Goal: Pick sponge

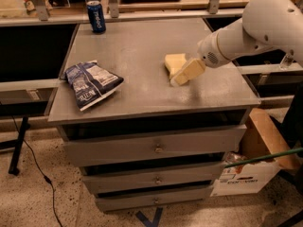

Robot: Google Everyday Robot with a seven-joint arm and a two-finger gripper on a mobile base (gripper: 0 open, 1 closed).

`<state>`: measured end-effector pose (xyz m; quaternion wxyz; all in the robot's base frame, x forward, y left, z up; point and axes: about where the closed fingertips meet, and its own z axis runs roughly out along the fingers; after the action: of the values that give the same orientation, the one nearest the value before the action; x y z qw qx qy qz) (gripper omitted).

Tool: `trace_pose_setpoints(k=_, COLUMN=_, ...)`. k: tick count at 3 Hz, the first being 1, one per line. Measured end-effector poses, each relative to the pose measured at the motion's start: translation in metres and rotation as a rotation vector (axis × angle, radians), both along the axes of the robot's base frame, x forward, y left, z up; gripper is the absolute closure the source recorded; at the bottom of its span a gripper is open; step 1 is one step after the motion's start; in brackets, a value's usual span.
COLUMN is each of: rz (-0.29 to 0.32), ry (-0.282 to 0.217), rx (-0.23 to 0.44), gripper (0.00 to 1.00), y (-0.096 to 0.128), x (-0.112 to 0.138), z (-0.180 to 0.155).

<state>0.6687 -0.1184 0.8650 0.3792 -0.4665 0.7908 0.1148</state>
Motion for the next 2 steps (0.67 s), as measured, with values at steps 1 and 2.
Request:
trace_pose_setpoints(k=1, rz=0.008, ry=0.001, rx=0.025, gripper=0.00, y=0.0083, x=0.0048, z=-0.0127)
trace_pose_setpoints(k=2, rz=0.000, ry=0.009, rx=0.030, gripper=0.00, y=0.0122, x=0.0067, z=-0.0222)
